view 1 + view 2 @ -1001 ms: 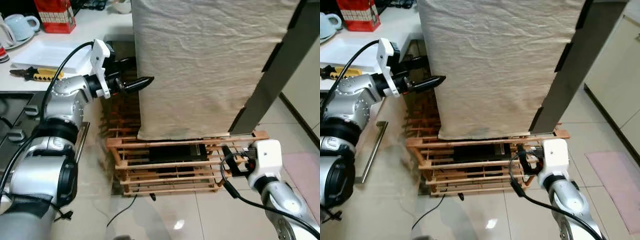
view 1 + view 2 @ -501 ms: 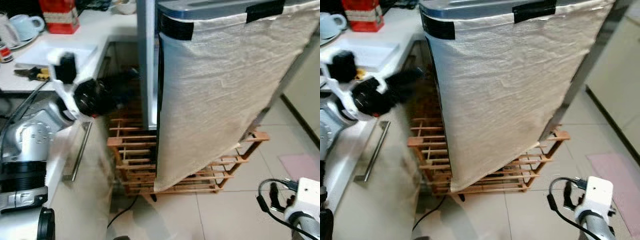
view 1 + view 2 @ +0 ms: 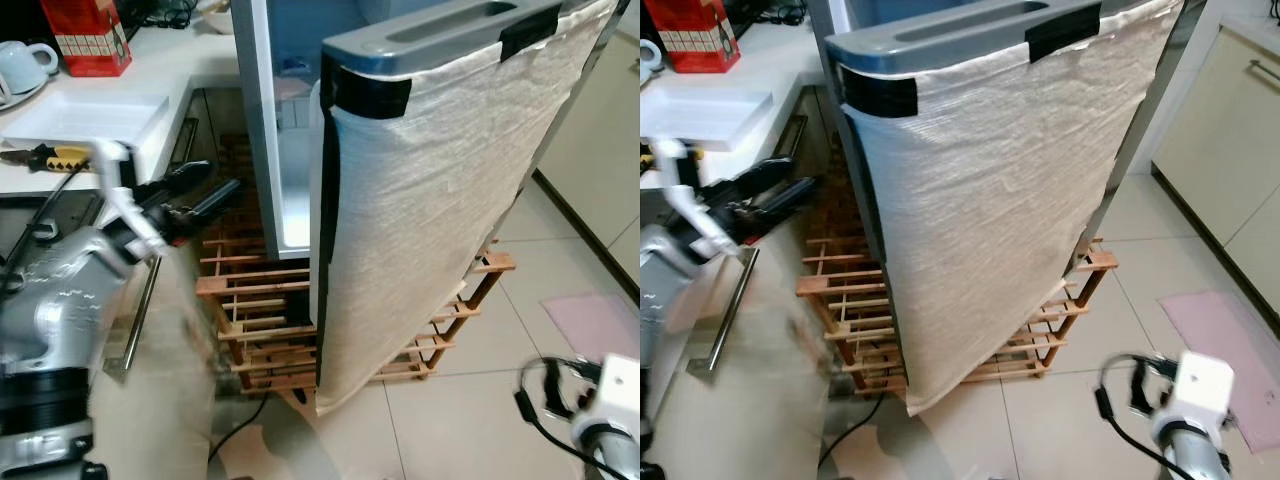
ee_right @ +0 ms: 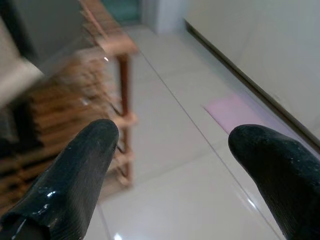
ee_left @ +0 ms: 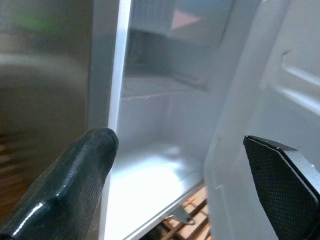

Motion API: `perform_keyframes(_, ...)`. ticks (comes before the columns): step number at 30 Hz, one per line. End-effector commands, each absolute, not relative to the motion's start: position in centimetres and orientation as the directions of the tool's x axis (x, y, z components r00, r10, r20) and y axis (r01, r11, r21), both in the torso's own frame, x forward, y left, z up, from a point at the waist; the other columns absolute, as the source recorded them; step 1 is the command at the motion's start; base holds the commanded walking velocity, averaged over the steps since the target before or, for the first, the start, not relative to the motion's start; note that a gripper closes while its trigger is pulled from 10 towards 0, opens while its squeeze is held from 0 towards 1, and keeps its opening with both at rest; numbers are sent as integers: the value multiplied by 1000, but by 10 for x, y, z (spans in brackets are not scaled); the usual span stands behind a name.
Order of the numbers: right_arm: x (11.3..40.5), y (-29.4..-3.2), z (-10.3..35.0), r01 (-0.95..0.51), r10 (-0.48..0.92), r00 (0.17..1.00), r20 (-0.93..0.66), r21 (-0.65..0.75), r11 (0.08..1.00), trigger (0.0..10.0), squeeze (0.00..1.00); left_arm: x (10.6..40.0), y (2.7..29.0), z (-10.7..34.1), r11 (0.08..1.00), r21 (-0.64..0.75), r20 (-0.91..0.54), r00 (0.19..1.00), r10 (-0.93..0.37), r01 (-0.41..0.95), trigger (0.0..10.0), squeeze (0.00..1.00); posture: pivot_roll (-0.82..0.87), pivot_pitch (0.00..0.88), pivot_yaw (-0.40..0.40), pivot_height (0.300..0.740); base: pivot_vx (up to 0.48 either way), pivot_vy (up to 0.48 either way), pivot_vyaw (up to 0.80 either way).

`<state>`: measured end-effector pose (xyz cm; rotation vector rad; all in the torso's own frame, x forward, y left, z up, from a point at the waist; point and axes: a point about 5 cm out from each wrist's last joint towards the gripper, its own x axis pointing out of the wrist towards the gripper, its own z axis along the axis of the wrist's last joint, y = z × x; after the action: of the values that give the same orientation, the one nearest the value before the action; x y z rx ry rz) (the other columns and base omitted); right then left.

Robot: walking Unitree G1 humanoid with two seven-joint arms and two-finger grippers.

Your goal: Restocking fridge

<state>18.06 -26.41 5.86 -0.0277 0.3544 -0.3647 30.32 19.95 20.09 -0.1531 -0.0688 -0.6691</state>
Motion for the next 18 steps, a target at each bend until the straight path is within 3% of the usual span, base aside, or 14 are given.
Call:
perform_keyframes(1, 187, -258, 70, 305, -311, 906, -287, -66, 950, 10000, 0, 303, 195, 198, 847, -54, 92, 847, -524, 529, 10000, 0, -82, 16, -5, 740, 0, 0, 0)
perform_keyframes(9, 205, -241, 93, 172, -179, 969, -169, -57, 983, 10000, 0, 289, 174, 186, 909, 64, 126, 900, -416, 412, 10000, 0, -68, 17, -10, 740, 0, 0, 0)
perform_keyframes(18, 213, -215, 106, 50, -57, 992, -108, -72, 996, 10000, 0, 274, 162, 155, 932, 36, 25, 932, -362, 361, 10000, 0, -62, 18, -8, 740, 0, 0, 0)
